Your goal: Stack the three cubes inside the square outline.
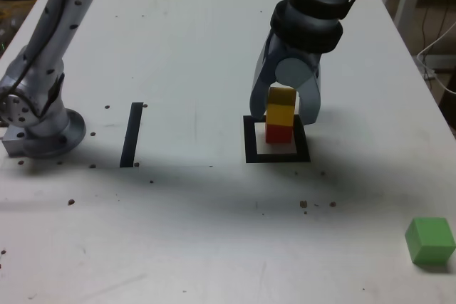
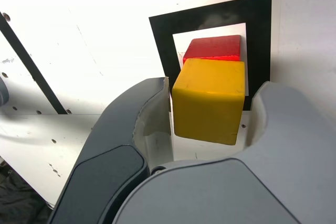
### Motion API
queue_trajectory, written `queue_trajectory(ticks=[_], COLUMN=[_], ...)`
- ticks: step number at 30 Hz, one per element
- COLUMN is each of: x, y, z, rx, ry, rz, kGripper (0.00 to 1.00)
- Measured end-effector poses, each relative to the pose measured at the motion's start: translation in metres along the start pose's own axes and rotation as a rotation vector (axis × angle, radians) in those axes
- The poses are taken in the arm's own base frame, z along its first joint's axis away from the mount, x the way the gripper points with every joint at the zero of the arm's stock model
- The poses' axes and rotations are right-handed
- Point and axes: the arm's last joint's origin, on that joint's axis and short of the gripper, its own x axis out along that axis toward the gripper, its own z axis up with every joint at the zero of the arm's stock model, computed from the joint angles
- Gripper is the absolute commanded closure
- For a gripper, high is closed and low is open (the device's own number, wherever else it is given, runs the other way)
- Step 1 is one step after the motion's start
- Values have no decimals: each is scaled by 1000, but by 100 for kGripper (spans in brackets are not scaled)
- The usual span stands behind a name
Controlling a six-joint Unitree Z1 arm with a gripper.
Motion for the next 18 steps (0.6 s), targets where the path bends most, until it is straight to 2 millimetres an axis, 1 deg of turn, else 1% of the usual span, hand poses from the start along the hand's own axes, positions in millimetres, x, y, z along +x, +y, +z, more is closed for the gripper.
queue_trajectory(ticks=[2,6,8,13,16,18], x=[1,1,-3,-19,-23,-31], y=[0,1,2,2,-1,-7], z=[0,-1,-4,-18,-20,-18], rx=[-1,-2,-4,-17,-12,1], ry=[4,6,-2,-48,-62,-87], rz=[-1,10,28,73,86,104], kGripper=[16,6,2,1,0,0])
